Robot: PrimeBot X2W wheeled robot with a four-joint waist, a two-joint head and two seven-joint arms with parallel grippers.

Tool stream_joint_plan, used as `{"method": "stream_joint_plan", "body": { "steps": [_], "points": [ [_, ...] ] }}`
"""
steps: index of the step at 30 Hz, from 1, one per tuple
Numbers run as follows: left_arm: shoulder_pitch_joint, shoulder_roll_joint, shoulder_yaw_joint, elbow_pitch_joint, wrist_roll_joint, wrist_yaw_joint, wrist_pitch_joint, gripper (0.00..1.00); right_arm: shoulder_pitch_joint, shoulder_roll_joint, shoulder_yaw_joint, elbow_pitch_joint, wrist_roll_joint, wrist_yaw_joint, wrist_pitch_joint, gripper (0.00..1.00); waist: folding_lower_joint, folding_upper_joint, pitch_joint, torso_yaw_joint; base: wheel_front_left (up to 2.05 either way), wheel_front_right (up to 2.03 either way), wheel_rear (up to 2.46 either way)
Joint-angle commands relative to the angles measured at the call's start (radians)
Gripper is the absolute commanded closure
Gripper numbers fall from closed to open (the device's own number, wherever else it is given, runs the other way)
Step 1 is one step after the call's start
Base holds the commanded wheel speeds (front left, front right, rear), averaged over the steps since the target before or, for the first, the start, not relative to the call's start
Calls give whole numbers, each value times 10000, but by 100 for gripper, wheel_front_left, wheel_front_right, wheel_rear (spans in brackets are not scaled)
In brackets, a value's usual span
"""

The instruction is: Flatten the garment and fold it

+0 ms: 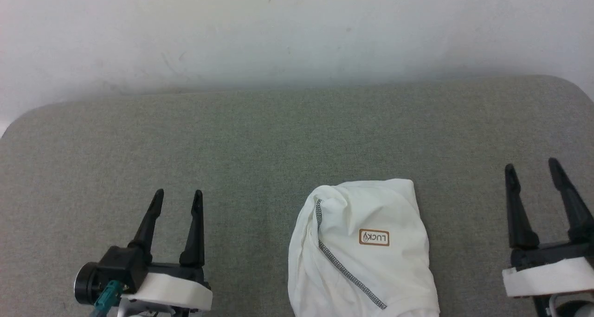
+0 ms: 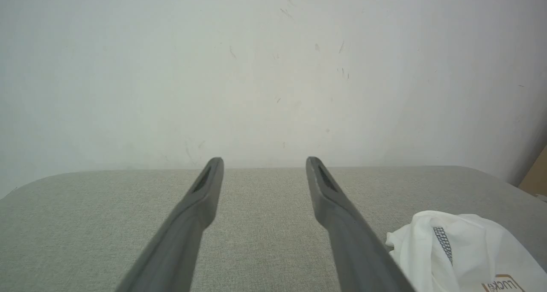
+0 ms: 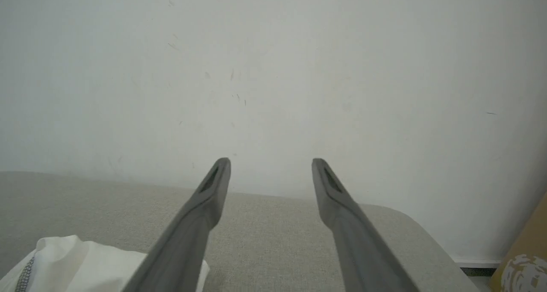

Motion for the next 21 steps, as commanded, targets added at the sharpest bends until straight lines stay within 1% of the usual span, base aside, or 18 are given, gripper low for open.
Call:
{"method": "stream_joint_plan", "body": {
  "steps": [1, 7, 14, 16, 18, 21],
  "points": [
    [152, -22, 35, -98, 93, 82, -47, 0, 169, 83, 101, -54, 74, -11, -95, 0, 0, 0, 1, 9, 0, 0, 0],
    [299, -38, 41, -310, 267, 171, -47, 0, 438, 83, 471, 98, 178, -11, -241, 0, 0, 0, -37, 72, 0, 0, 0],
    [284, -46, -29, -351, 430, 161, -47, 0, 385, -166, 467, -40, 341, -11, 15, 0, 0, 0, -43, 248, 0, 0, 0],
    [274, -48, -58, -312, 428, 146, -47, 0, 438, -186, 512, -108, 675, -11, 365, 0, 0, 0, -3, 325, 0, 0, 0],
    [259, -49, -113, -251, 427, 121, -47, 0, 468, -472, 757, -167, 893, -11, 919, 0, 0, 0, 78, 403, 0, 0, 0],
    [206, -51, -192, -160, 422, 78, -47, 0, 397, -871, 1113, -47, 1609, -11, 2245, 0, 0, 0, 264, 512, 0, 0, 0]
  ]
}}
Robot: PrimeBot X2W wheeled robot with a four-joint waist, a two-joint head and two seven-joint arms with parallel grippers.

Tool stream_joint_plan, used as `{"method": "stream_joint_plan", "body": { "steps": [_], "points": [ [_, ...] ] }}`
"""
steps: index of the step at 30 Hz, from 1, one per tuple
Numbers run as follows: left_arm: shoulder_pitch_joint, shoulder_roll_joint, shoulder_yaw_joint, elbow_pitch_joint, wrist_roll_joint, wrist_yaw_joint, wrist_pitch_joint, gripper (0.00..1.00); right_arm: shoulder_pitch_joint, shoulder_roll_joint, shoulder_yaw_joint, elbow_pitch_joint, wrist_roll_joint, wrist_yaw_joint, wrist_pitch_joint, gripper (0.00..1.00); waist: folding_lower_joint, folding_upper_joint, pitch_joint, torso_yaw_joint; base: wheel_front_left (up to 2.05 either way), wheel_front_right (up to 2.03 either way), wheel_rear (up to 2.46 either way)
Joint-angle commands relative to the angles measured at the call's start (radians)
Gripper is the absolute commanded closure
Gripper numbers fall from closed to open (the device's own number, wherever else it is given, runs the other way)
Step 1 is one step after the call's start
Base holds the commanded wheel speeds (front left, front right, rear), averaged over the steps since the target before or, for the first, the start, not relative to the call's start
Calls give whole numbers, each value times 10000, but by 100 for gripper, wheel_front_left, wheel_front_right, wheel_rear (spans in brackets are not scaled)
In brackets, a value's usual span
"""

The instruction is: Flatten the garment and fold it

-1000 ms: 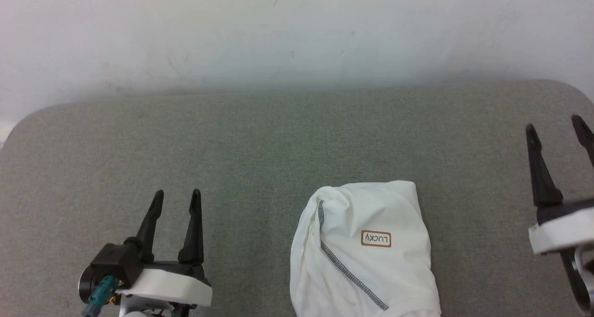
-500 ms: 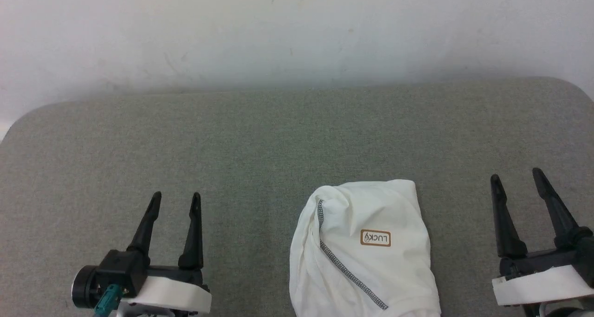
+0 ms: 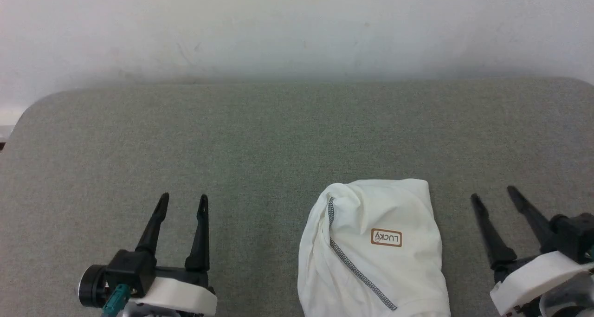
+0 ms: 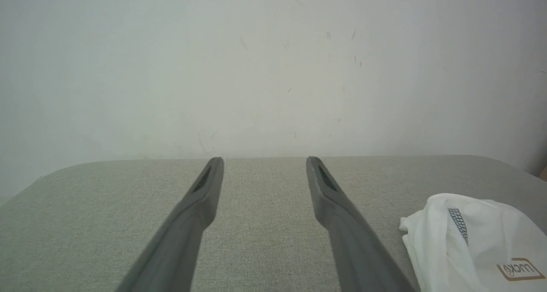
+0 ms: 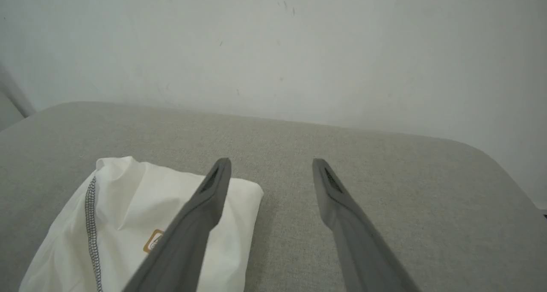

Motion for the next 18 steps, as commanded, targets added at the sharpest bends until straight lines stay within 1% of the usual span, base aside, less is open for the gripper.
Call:
{"method": "stream_joint_plan", "body": {
  "steps": [1, 6, 10, 12, 16, 18],
  "points": [
    [-22, -44, -35, 53, 58, -33, -47, 0, -26, -167, 155, 77, 292, -11, 613, 0, 0, 0, 202, 128, 0, 0, 0],
    [-240, -47, -97, 214, -24, -79, -47, 0, -420, -545, 733, 423, 1588, -11, 3507, 0, 0, 0, 589, 341, 0, 0, 0],
    [-433, -48, -219, 378, -25, -114, -47, 0, -891, -536, 821, 976, 2317, -11, 5142, 0, 0, 0, 873, 577, 0, 0, 0],
    [-556, -49, -281, 478, -24, -134, -47, 0, -1150, -479, 806, 1326, 2487, -11, 5677, 0, 0, 0, 981, 709, 0, 0, 0],
    [-755, -50, -324, 603, -39, -164, -47, 0, -1575, -286, 671, 2184, 2393, -11, 6221, 0, 0, 0, 1128, 956, 0, 0, 0],
    [-818, -50, -336, 643, -46, -177, -47, 0, -1710, -170, 675, 2609, 2278, -11, 6309, 0, 0, 0, 1163, 1053, 0, 0, 0]
  ]
}}
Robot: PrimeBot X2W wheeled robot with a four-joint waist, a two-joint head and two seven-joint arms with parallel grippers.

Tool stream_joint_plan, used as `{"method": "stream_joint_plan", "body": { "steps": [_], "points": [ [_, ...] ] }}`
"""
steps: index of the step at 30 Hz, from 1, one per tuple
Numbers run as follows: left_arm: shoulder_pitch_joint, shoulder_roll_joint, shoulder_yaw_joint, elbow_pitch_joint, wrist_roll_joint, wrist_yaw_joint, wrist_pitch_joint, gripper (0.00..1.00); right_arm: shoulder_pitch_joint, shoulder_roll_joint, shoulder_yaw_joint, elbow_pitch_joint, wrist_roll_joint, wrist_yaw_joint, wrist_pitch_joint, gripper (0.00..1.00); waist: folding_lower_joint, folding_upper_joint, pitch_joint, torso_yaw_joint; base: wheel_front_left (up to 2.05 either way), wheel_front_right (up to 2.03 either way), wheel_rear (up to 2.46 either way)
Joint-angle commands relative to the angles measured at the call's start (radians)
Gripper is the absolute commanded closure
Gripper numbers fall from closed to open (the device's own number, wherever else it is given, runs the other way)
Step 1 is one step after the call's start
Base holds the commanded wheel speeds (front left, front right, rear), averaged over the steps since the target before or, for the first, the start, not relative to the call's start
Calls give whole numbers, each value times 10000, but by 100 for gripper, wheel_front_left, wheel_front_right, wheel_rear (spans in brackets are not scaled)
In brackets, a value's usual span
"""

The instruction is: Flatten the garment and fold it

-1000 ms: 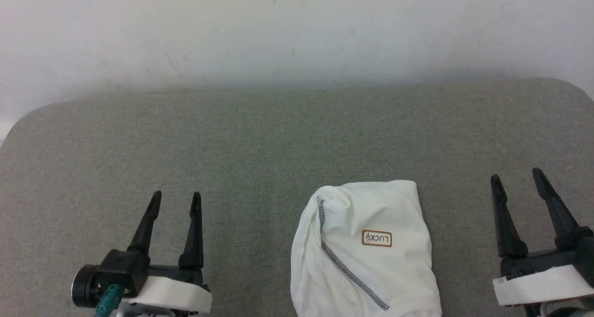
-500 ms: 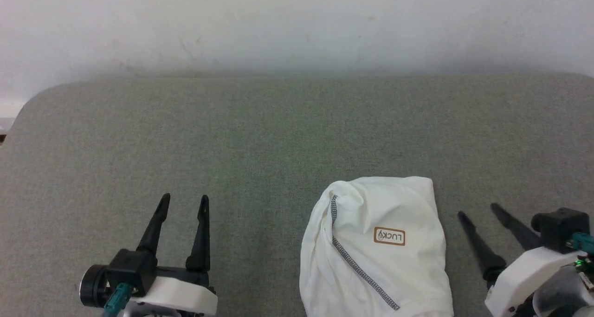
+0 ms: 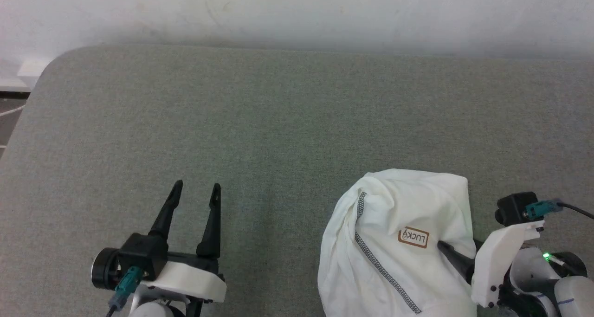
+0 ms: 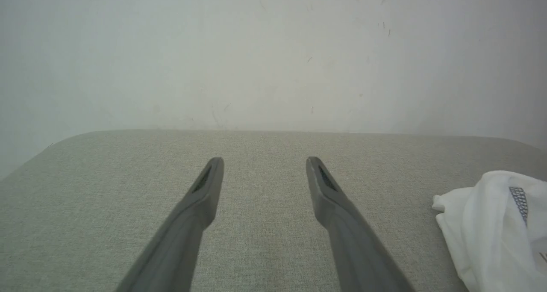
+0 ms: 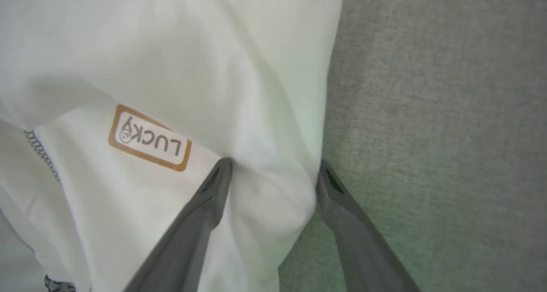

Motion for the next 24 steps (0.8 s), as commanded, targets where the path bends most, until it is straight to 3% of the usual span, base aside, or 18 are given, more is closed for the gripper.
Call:
{"method": "stream_joint_plan", "body": {
  "steps": [1, 4, 5, 6, 7, 11, 15, 24],
  "points": [
    [-170, -35, -23, 39, -31, -53, -47, 0, -180, 153, 22, 290, -32, -9, 43, 0, -1, 0, 139, 206, 0, 0, 0],
    [-216, -36, -35, 92, -31, -65, -47, 0, -243, 263, 289, 765, -9, -9, 10, 0, -1, 0, 129, 278, 0, 0, 0],
    [-225, -36, -36, 112, -30, -67, -47, 0, -256, 273, 359, 907, -1, -9, -48, 13, -1, 0, 109, 284, 0, 0, 0],
    [-228, -36, -36, 126, -30, -68, -47, 0, -269, 232, 465, 1024, -43, -9, -114, 80, -1, 0, 76, 279, 0, 0, 0],
    [-222, -37, -46, 126, -27, -72, -47, 0, -290, 166, 583, 1098, -104, -9, -212, 100, -1, 0, 37, 255, 0, 0, 0],
    [-170, 23, -232, 130, 253, -92, -47, 0, -487, -95, 839, 1096, -330, -9, -606, 100, -1, 0, -55, 23, 0, 0, 0],
    [-139, 11, -430, 94, 308, -101, -47, 0, -1004, -763, 1350, 780, -886, -9, -925, 100, -1, 0, -100, -574, 0, 0, 0],
    [-595, -17, -978, -82, 346, -119, -47, 0, -2526, -3667, 3305, -246, -1419, -9, -445, 100, -1, 0, 528, -2435, 0, 0, 0]
  ]
}}
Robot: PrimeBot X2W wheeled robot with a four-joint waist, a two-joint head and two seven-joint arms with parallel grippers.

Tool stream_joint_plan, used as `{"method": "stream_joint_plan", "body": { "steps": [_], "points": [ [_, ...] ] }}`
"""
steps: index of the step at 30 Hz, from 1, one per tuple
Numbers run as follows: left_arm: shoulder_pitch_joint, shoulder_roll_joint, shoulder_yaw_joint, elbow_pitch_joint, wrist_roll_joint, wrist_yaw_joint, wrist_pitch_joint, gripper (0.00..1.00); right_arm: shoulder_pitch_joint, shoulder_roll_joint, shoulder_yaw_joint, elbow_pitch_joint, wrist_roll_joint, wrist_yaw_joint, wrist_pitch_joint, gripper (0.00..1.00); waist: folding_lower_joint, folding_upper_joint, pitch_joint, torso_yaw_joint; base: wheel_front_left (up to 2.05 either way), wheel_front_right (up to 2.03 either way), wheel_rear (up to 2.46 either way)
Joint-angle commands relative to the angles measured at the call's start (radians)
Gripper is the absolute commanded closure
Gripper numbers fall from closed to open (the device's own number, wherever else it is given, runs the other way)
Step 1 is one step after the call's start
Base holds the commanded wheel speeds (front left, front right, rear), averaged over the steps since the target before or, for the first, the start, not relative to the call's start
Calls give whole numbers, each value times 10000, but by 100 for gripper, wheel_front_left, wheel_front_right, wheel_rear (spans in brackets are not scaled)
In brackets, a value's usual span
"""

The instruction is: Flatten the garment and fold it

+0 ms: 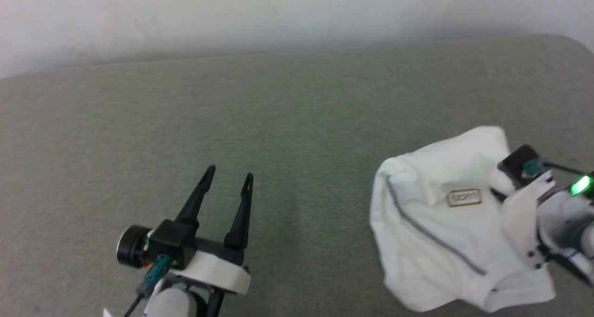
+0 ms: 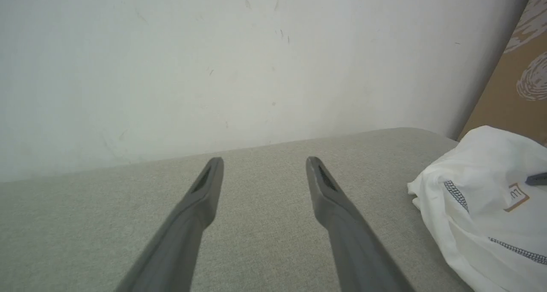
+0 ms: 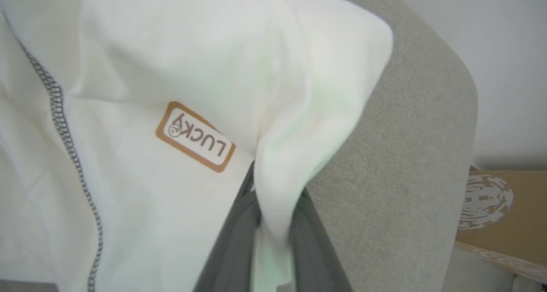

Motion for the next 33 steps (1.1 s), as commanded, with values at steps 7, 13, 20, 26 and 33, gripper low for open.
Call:
{"method": "stream_joint_plan", "body": {
  "steps": [7, 13, 20, 26, 33],
  "points": [
    [-1126, 29, -308, -172, 192, -87, -46, 0, -1368, -2219, 772, 642, 263, -25, -833, 100, 0, 0, 1638, -1655, 0, 0, 0],
    [-1927, 222, -552, -275, 269, -124, -46, 0, -1844, -2879, 291, 2285, 360, -25, -2156, 100, 0, 0, 2809, -1651, 0, 0, 0],
    [-2548, 468, -710, -296, 262, -144, -46, 0, -2191, -2950, -907, 4333, -174, -25, -3736, 100, 0, 0, 3789, -1278, 0, 0, 0],
    [-2822, 575, -701, -357, 220, -150, -46, 0, -2298, -2898, -1693, 5915, -755, -25, -4680, 100, 0, 0, 4209, -945, 0, 0, 0],
    [-2793, 591, -648, -279, 151, -143, -46, 0, -2489, -2338, -2414, 6814, -1540, -25, -5210, 0, 0, 0, 4111, -842, 0, 0, 0]
  ]
}}
